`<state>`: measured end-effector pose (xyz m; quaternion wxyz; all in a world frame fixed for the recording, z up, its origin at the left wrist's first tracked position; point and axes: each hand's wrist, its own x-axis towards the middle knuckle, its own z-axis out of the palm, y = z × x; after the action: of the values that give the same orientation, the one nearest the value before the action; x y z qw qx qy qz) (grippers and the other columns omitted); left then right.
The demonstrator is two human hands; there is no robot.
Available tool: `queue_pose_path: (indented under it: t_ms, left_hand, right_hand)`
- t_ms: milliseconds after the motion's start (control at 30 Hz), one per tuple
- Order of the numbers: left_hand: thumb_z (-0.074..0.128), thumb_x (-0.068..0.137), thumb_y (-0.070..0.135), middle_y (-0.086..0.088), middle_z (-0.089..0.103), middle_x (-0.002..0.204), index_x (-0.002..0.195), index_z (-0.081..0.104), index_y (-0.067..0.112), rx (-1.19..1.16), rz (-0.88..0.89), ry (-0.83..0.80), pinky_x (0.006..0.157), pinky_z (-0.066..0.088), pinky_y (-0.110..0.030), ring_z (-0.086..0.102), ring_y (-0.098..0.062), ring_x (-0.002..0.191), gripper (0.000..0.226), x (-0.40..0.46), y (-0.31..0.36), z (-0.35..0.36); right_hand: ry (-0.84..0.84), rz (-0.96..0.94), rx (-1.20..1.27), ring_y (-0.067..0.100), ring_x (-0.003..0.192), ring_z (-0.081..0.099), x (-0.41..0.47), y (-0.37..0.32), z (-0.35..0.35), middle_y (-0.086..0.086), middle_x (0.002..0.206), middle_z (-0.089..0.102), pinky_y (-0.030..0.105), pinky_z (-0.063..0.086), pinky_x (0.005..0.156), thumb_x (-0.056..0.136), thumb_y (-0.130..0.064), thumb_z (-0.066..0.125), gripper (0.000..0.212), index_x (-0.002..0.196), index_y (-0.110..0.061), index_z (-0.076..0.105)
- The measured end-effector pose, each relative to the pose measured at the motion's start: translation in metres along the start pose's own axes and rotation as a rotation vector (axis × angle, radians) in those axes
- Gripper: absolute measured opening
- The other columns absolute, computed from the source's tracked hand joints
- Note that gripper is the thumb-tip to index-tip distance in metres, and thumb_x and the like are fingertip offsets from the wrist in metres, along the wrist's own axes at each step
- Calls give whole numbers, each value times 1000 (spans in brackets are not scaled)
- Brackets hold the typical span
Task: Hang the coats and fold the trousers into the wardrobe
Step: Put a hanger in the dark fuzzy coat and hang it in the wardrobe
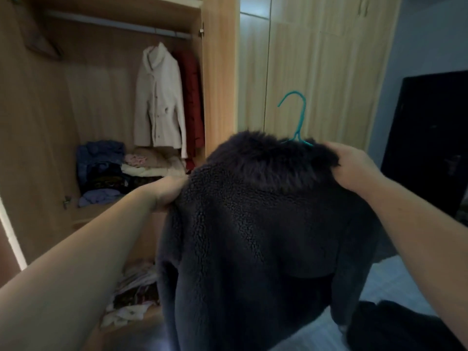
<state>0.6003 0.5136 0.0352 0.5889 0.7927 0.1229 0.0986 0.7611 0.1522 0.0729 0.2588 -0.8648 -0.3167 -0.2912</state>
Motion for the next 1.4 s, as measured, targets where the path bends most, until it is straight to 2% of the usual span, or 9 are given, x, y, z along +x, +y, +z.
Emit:
queue_pose_path:
  t_ms: [200, 333, 467, 600, 833, 933, 1033, 1133, 1400]
  left_hand:
    - [39, 105, 45, -12, 68, 105, 103, 69, 2, 437, 295, 471, 81, 36, -29, 60, -23, 100, 53, 18, 30, 4]
    - [37, 107, 33, -8, 59, 90, 93, 61, 1, 546, 532, 568, 69, 28, -30, 56, -25, 90, 42, 15, 38, 43]
    - [55, 99, 33, -6, 43, 94, 88, 41, 15, 812, 636, 400, 74, 34, -36, 48, -26, 84, 26, 12, 8, 50]
    - [73, 86, 41, -8, 57, 108, 124, 34, 17, 916, 446, 238, 75, 43, -37, 63, -33, 98, 60, 0, 13, 38]
    - [54, 100, 9, -14, 60, 132, 121, 64, -4, 1340, 542, -139, 106, 27, -25, 55, -27, 121, 27, -7, 42, 61]
    - [63, 88, 1, -22, 72, 105, 95, 73, -7, 1324, 698, -70, 96, 43, -32, 70, -33, 99, 15, 8, 34, 62]
    - [51, 96, 11, -22, 66, 123, 119, 65, -3, 1303, 637, 138, 102, 46, -35, 62, -31, 116, 30, 15, 35, 55]
    - [59, 81, -14, -26, 71, 101, 106, 67, -10, 1081, 607, 247, 83, 56, -38, 71, -36, 96, 26, 19, 34, 46]
    - [19, 89, 27, -29, 67, 115, 116, 65, -12, 1228, 785, 366, 100, 47, -53, 65, -45, 110, 66, 30, 34, 39]
  right_hand:
    - [-402, -53, -135, 24, 113, 65, 2, 0, -11, 3, 120, 72, 39, 51, 97, 90, -10, 59, 48, 131, -35, 63]
    - [-318, -79, -61, 26, 119, 62, -3, -11, 9, 4, 126, 69, 36, 49, 98, 94, -17, 59, 42, 134, -31, 61]
    - [-165, -3, 120, 24, 118, 63, -7, 0, 17, 3, 123, 71, 41, 49, 101, 94, -16, 61, 40, 131, -32, 63]
    - [-201, -31, 303, 13, 113, 61, -16, -5, 19, -6, 113, 69, 28, 46, 102, 92, -1, 64, 39, 123, -25, 67]
    - [-271, -168, 294, 0, 105, 57, -18, -30, 19, -8, 109, 66, -3, 35, 81, 93, -4, 66, 32, 123, -13, 70]
    - [-270, -157, 319, 5, 107, 59, -22, -37, 19, -9, 110, 67, 13, 44, 92, 92, -6, 68, 33, 123, -15, 69]
    - [-261, -98, 329, 6, 113, 56, -24, -33, 12, -11, 117, 62, 19, 40, 97, 91, -22, 73, 45, 134, -23, 60]
    - [-45, -49, 269, 4, 124, 44, -36, -9, 6, -13, 136, 48, 23, 32, 105, 94, -35, 66, 60, 148, -33, 39]
    - [136, 95, -57, 30, 151, 17, -52, 27, 41, 6, 165, 17, 52, 26, 119, 94, -51, 57, 80, 157, -26, 13]
